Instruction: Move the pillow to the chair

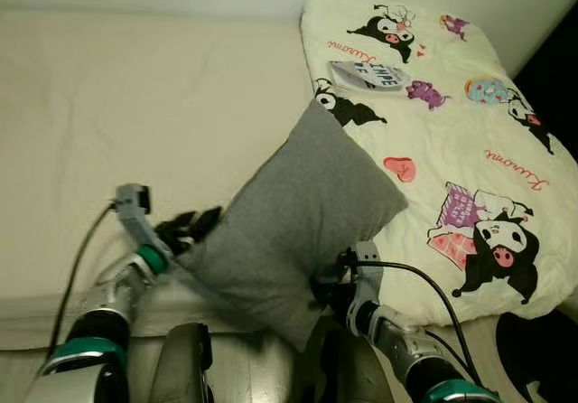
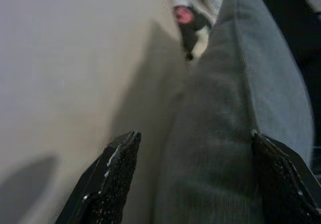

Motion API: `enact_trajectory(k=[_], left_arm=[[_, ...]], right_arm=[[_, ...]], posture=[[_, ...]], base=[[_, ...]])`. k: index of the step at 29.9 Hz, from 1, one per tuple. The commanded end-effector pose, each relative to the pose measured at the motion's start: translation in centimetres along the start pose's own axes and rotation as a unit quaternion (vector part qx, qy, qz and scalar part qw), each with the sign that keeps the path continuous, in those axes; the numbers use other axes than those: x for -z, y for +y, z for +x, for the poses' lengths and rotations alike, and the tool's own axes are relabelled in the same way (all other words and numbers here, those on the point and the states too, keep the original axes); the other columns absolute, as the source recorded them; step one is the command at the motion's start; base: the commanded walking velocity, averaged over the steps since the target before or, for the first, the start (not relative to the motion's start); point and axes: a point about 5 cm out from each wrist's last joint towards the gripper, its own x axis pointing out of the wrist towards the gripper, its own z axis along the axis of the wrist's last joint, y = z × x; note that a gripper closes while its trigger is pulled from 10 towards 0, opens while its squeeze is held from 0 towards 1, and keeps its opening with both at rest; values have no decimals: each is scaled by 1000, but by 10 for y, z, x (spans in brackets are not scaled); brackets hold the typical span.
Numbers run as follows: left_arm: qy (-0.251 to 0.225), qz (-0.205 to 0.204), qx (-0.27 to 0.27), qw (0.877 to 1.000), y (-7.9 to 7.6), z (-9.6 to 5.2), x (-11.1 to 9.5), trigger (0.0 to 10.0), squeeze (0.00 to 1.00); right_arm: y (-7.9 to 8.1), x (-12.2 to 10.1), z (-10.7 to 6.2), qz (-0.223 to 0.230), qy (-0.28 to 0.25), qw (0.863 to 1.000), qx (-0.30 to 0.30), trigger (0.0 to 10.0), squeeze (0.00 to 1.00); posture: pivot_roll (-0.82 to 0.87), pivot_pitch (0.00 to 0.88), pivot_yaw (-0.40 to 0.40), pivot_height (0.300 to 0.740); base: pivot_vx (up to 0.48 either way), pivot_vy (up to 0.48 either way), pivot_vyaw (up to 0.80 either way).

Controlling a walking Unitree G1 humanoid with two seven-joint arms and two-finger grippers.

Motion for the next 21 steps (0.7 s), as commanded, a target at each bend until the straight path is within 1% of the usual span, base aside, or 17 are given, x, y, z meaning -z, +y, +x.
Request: enact_trajectory(k=[1, 3, 4, 5, 6, 7, 8, 10, 13, 14, 15, 16, 17, 18, 19, 20, 21], left_arm=[[18, -17, 19, 1000, -2, 1, 6, 10000, 1000], [25, -15, 29, 999, -4, 2, 6, 10000, 1000], [47, -9, 40, 998, -5, 3, 9, 10000, 1000], [136, 54, 38, 989, -5, 1, 28, 10000, 1000], [136, 54, 38, 989, -5, 1, 28, 10000, 1000], [172, 88, 33, 981, -4, -1, 36, 10000, 1000], [172, 88, 33, 981, -4, -1, 36, 10000, 1000], [194, 125, 12, 973, 2, -7, 41, 10000, 1000], [183, 115, 3, 976, 4, -7, 39, 10000, 1000], [176, 111, -3, 978, 4, -6, 37, 10000, 612], [176, 111, -3, 978, 4, -6, 37, 10000, 612], [188, 135, -12, 973, 6, -7, 38, 10000, 314], [233, 218, -30, 947, 10, -12, 44, 10000, 43], [233, 218, -30, 947, 10, -12, 44, 10000, 43], [262, 261, -45, 928, 14, -16, 49, 10000, 0], [278, 287, -59, 915, 17, -19, 52, 10000, 0], [271, 294, -84, 913, 21, -21, 52, 10000, 0]], right_arm=[[-18, 5, -10, 3, 5, 999, 52, 0, 0], [-17, 5, -10, 3, 6, 999, 51, 0, 0], [-16, 5, -9, 2, 6, 999, 50, 0, 0], [-14, 5, -8, 2, 6, 999, 48, 0, 0], [-14, 5, -8, 2, 6, 999, 48, 0, 0], [-14, 4, -7, 2, 5, 999, 47, 0, 0], [-14, 4, -7, 2, 5, 999, 47, 0, 0], [-13, 2, -6, 1, 2, 999, 45, 0, 0], [-13, 2, -7, 1, 1, 999, 46, 0, 0], [-14, 2, -7, 1, 1, 999, 46, 0, 0], [-14, 2, -7, 1, 1, 999, 46, 0, 0], [-13, 3, -7, 1, 1, 999, 46, 0, 0], [-12, 4, -7, 0, 3, 999, 45, 0, 0], [-12, 4, -7, 0, 3, 999, 45, 0, 0], [-11, 4, -6, 1, 2, 999, 42, 0, 0], [-10, 3, -5, 3, 0, 999, 39, 0, 0], [-8, 3, -4, 4, -1, 999, 37, 0, 0]], posture=[[52, 102, -54, 595], [57, 103, -56, 595], [57, 103, -56, 595], [57, 103, -56, 595], [57, 103, -56, 595], [59, 103, -51, 595], [59, 103, -51, 595], [58, 104, -45, 595], [57, 105, -46, 595], [58, 101, -50, 595], [58, 101, -50, 595], [59, 105, -54, 595], [61, 103, -57, 595], [61, 103, -57, 595], [62, 99, -59, 595], [62, 99, -59, 595], [62, 96, -59, 595]], base=[[0, 0, 0], [0, 0, 0], [0, 0, 0], [0, 0, 0], [0, 0, 0], [0, 0, 0], [0, 0, 0], [0, 0, 0], [0, 0, 0], [0, 0, 0], [0, 0, 0], [0, 0, 0], [0, 0, 0], [0, 0, 0], [0, 0, 0], [0, 0, 0], [0, 0, 0]])
